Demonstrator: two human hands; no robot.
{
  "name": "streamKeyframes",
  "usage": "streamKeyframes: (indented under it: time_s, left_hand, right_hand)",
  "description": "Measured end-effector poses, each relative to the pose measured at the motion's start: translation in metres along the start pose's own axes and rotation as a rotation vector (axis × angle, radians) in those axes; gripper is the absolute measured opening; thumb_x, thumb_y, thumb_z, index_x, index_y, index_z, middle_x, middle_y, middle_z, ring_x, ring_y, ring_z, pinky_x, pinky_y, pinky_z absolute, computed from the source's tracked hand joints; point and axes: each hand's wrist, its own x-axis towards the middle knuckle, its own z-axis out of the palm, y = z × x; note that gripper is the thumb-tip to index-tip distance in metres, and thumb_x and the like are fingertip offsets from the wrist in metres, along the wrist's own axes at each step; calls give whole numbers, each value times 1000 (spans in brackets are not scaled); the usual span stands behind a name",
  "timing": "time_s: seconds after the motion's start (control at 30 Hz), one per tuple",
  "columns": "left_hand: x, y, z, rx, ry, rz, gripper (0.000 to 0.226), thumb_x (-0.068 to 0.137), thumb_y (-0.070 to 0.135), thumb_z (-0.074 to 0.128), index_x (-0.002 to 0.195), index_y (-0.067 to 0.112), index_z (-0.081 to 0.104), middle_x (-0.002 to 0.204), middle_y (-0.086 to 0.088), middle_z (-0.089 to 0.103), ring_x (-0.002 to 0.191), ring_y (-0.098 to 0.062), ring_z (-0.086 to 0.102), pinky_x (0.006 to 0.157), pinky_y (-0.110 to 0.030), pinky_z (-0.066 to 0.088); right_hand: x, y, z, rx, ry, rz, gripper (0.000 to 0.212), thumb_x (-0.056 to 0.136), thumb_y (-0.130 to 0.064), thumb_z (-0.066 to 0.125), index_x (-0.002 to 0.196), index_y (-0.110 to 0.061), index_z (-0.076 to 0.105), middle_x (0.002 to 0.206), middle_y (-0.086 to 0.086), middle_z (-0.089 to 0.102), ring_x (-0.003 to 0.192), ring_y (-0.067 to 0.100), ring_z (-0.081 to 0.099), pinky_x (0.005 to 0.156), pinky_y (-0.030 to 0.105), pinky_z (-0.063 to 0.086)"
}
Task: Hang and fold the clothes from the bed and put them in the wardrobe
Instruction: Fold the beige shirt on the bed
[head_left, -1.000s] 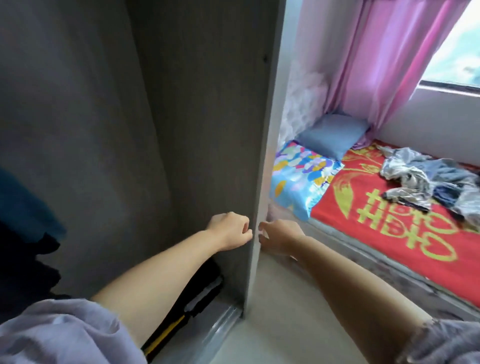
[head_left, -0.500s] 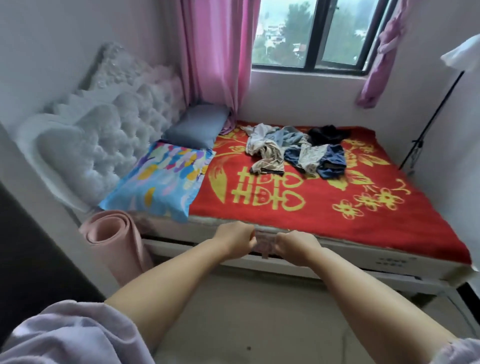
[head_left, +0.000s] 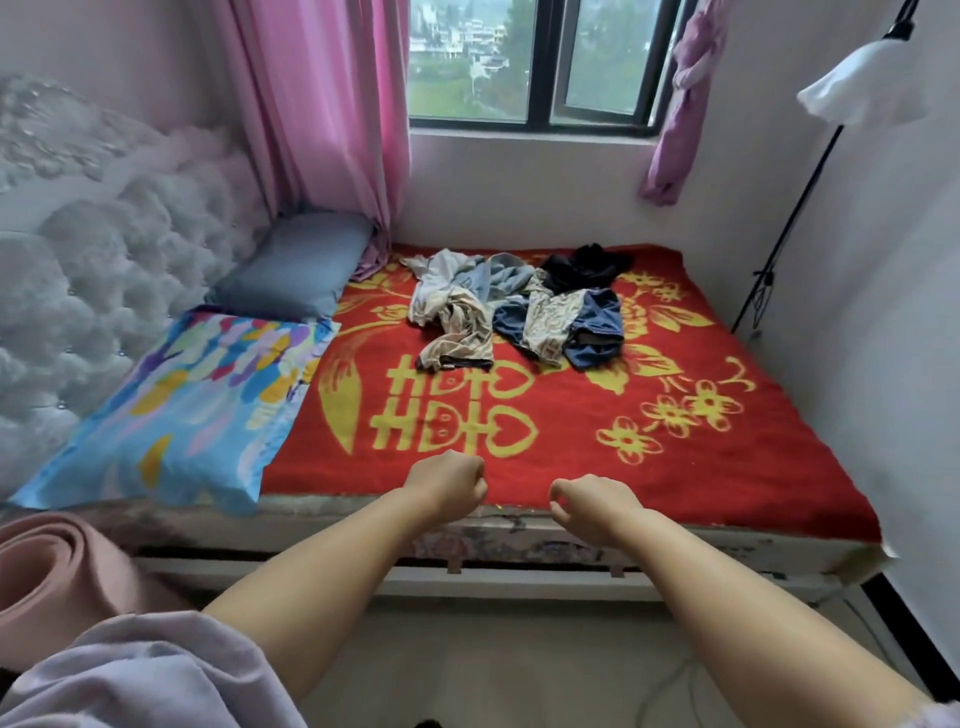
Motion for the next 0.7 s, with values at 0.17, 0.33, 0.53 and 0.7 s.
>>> streamKeyframes:
  time_s: [0.17,0.33,0.53,0.7]
  left_hand:
    - [102,-10,3,7,-60,25,28,97,27,40,101,10,62,91,-5,64,72,-23,56,52,-28,39]
    - [210,-11,-4,41,-158,85,27,96,24,40,99,9,62,95,-6,65,79,-24,60,62,-35,51]
    - [313,-17,-16,77,-229,98,28,95,21,39,103,7,61,98,-8,64,82,-27,59,59,-28,41]
    - [378,-39,-1,50,-288,27,28,95,21,38,104,9,62,99,-6,65,87,-25,62,66,-34,49]
  right_hand:
    - [77,42,-15,-4,-10,29,33,99,-33,35,117,-18,58,108,5,67,93,26,63,69,32,47]
    - [151,106,-34,10,-77,142,32,99,-29,34,116,-15,57,107,7,66,92,28,62,69,33,48]
    - [229,163,-38,47,-146,254,32,99,-30,34,119,-18,56,115,7,63,102,28,60,78,35,47]
    - [305,191,-23,63,-206,196,33,98,-30,35,120,-18,57,119,7,63,108,29,60,83,35,49]
